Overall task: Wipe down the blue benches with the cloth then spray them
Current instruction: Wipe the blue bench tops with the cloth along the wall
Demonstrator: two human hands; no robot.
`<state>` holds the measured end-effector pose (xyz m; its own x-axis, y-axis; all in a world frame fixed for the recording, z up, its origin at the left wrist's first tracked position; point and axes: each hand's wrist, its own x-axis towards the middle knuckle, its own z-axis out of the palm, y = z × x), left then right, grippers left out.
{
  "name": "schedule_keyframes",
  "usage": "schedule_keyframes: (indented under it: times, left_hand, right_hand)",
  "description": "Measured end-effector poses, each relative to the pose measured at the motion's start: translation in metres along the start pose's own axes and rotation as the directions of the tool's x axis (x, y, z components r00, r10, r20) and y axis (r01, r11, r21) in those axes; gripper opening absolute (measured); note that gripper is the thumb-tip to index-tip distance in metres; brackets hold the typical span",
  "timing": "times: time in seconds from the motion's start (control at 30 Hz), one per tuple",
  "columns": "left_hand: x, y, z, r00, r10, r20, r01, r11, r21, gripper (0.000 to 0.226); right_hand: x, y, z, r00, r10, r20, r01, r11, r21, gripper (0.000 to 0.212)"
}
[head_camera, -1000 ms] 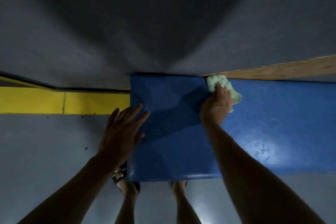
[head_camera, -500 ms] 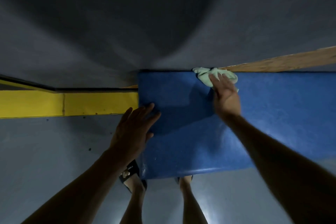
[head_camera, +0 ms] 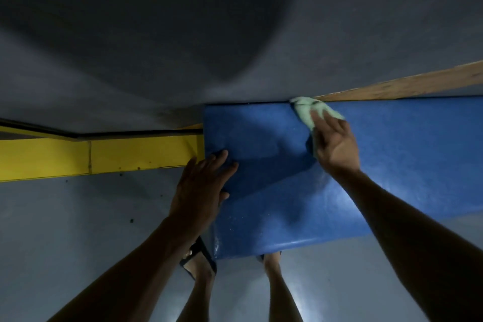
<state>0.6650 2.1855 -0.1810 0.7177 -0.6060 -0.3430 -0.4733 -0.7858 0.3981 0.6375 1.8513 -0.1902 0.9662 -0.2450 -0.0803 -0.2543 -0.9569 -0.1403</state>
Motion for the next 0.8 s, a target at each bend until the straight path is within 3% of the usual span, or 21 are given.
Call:
schedule_keyframes:
  times: [0.1, 0.17, 0.23, 0.3, 0.37, 0.43, 0.47, 0.53, 0.6, 0.67, 0.73, 0.8]
  left_hand:
    - [-0.001, 0.000, -0.001, 1.000, 0.009, -0.022, -0.009, 1.000, -0.027, 0.075]
    - [-0.001, 0.001, -0.004, 1.000, 0.021, -0.010, -0.022, 0.999, -0.026, 0.073]
    - [0.001, 0.002, -0.007, 1.000, 0.016, 0.017, -0.016, 1.000, -0.011, 0.070]
    - [0.002, 0.002, -0.008, 1.000, 0.021, 0.014, -0.021, 1.000, 0.014, 0.069]
    - [0.001, 0.001, -0.006, 1.000, 0.018, 0.016, -0.018, 1.000, 0.008, 0.073]
    - [0.000, -0.001, 0.000, 1.000, 0.016, -0.015, -0.016, 1.000, -0.014, 0.077]
    - [0.000, -0.002, 0.003, 0.999, 0.008, -0.031, -0.008, 1.000, -0.013, 0.078]
    - [0.000, 0.000, 0.004, 0.999, 0.007, -0.049, -0.007, 1.000, 0.001, 0.079]
    - [0.001, 0.003, 0.003, 0.999, 0.008, -0.048, -0.007, 1.000, 0.015, 0.078]
    - [0.002, 0.005, 0.002, 1.000, -0.005, -0.020, 0.005, 1.000, 0.010, 0.076]
    - [0.001, 0.007, 0.003, 1.000, -0.018, -0.022, 0.018, 1.000, 0.018, 0.074]
    - [-0.001, 0.008, 0.005, 0.999, -0.027, -0.021, 0.027, 0.999, 0.034, 0.070]
  right_hand:
    - [-0.009, -0.039, 0.016, 0.938, 0.325, -0.118, -0.314, 0.944, 0.105, 0.049]
    - [-0.009, -0.091, 0.029, 0.901, 0.413, -0.134, -0.374, 0.896, 0.241, 0.045]
    - [-0.018, -0.137, 0.035, 0.945, 0.311, -0.098, -0.277, 0.925, 0.259, 0.044]
    - [-0.034, -0.156, 0.033, 0.997, 0.071, -0.021, -0.065, 0.974, 0.215, 0.048]
    - [-0.040, -0.126, 0.025, 0.972, -0.230, 0.050, 0.224, 0.968, 0.111, 0.056]
    - [-0.038, -0.067, 0.016, 0.943, -0.307, 0.126, 0.310, 0.951, -0.004, 0.063]
    - [-0.037, -0.037, 0.012, 0.969, -0.217, 0.122, 0.223, 0.974, -0.037, 0.064]
    - [-0.042, 0.006, 0.002, 0.983, 0.172, 0.057, -0.173, 0.985, 0.011, 0.070]
    - [-0.046, 0.004, 0.002, 0.862, 0.506, 0.020, -0.506, 0.858, 0.083, 0.084]
    - [-0.049, -0.037, 0.011, 0.800, 0.600, 0.023, -0.597, 0.790, 0.136, 0.089]
    - [-0.060, -0.089, 0.022, 0.878, 0.477, 0.038, -0.473, 0.851, 0.228, 0.081]
    - [-0.082, -0.134, 0.033, 0.982, 0.182, 0.045, -0.188, 0.966, 0.180, 0.071]
